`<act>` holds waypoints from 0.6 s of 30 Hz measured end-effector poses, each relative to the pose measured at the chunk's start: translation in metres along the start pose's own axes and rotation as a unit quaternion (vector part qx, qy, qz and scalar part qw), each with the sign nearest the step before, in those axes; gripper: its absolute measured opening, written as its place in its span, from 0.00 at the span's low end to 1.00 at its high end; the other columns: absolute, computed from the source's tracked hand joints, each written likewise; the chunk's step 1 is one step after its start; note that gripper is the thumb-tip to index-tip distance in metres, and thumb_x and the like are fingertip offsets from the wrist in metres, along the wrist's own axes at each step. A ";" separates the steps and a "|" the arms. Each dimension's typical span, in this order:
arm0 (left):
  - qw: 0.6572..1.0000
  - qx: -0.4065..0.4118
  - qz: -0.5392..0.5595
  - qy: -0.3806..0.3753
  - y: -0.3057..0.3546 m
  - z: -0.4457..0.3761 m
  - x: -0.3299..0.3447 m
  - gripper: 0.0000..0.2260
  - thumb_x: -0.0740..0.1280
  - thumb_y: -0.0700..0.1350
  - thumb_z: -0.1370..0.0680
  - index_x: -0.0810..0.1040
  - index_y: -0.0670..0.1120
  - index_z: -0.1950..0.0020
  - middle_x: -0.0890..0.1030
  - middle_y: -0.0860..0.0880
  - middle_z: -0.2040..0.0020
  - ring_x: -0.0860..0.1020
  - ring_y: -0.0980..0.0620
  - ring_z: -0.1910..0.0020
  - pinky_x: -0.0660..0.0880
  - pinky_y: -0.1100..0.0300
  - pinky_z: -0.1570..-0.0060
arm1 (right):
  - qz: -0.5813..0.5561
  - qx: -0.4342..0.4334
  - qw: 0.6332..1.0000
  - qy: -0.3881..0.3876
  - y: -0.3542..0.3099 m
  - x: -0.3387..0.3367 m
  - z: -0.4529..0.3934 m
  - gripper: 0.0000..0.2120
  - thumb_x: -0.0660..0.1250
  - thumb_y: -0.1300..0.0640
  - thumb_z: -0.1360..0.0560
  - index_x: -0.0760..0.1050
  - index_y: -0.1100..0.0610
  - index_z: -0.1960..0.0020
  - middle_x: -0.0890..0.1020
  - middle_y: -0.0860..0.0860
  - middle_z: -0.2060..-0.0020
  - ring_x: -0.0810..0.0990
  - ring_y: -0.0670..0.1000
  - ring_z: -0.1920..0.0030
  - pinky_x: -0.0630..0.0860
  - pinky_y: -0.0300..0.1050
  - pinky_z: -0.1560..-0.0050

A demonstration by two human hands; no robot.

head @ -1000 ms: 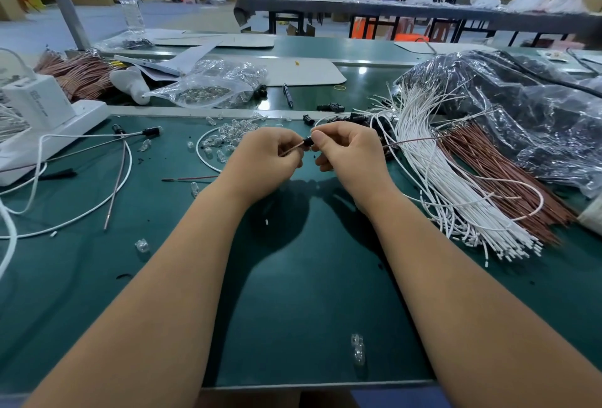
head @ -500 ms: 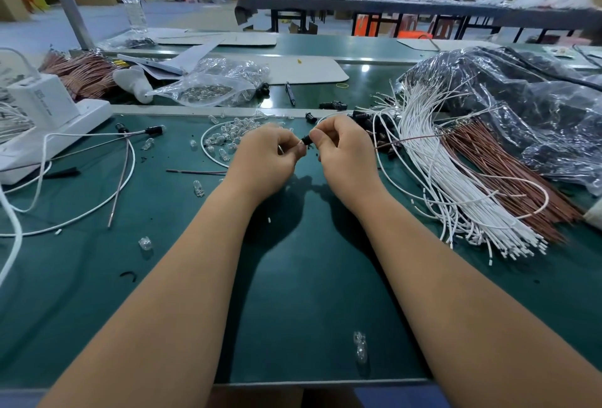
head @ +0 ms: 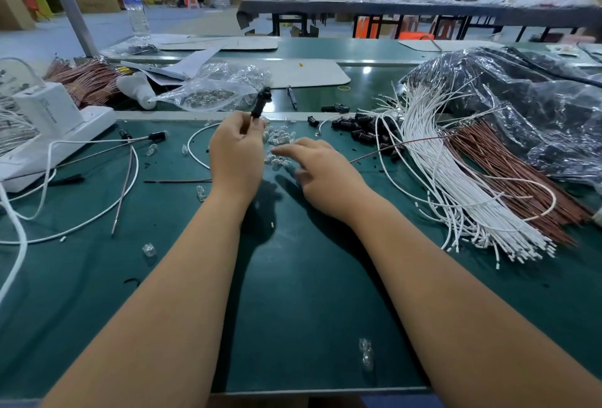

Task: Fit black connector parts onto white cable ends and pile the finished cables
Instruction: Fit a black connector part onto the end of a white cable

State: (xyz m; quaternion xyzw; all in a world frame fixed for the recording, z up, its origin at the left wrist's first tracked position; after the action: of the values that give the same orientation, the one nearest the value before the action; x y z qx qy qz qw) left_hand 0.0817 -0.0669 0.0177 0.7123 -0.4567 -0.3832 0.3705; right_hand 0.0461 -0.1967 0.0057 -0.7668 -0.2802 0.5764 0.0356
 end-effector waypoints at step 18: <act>0.991 0.032 -0.065 -0.116 0.006 0.008 0.020 0.08 0.64 0.44 0.21 0.78 0.44 0.59 0.74 0.51 0.70 0.68 0.54 0.70 0.65 0.58 0.65 | -0.162 0.088 0.976 0.113 0.021 -0.017 0.005 0.07 0.68 0.66 0.31 0.79 0.55 0.58 0.79 0.45 0.66 0.77 0.46 0.64 0.71 0.30 0.61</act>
State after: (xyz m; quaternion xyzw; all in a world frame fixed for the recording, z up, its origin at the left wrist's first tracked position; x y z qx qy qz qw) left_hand 0.0784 -0.0886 0.0157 0.7027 -0.4611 -0.4718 0.2663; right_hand 0.0464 -0.2236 0.0109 -0.7651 -0.3427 0.4955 0.2272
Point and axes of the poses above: each hand's wrist, its own z-axis away from the middle knuckle, its own x-axis out of the palm, y = z × x, the point moved 7 cm from there along -z, towards the middle knuckle
